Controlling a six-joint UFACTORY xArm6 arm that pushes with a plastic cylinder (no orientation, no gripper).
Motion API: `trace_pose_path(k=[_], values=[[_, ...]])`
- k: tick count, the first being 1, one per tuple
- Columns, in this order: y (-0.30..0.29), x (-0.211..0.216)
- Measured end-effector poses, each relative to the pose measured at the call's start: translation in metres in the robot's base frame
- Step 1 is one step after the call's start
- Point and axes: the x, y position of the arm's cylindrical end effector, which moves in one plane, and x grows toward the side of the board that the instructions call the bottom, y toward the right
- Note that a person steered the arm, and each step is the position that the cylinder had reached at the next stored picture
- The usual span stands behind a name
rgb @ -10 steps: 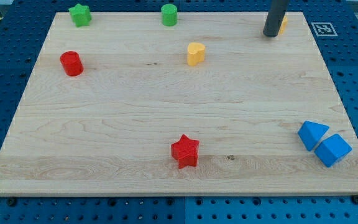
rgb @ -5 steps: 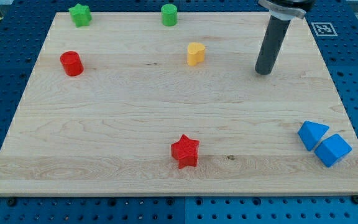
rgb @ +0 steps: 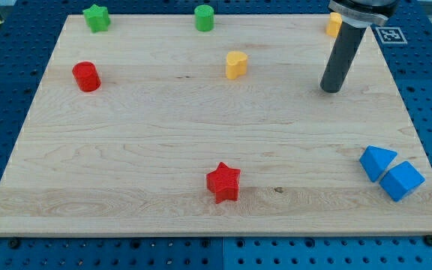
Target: Place the yellow hexagon towards the top right corner
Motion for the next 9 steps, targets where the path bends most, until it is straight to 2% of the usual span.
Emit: trace_pose_path(k=[1, 4, 6, 9], values=[[-0.014, 0.013], [-0.085, 0.122], [-0.071, 0.181], [-0.045, 0.185]])
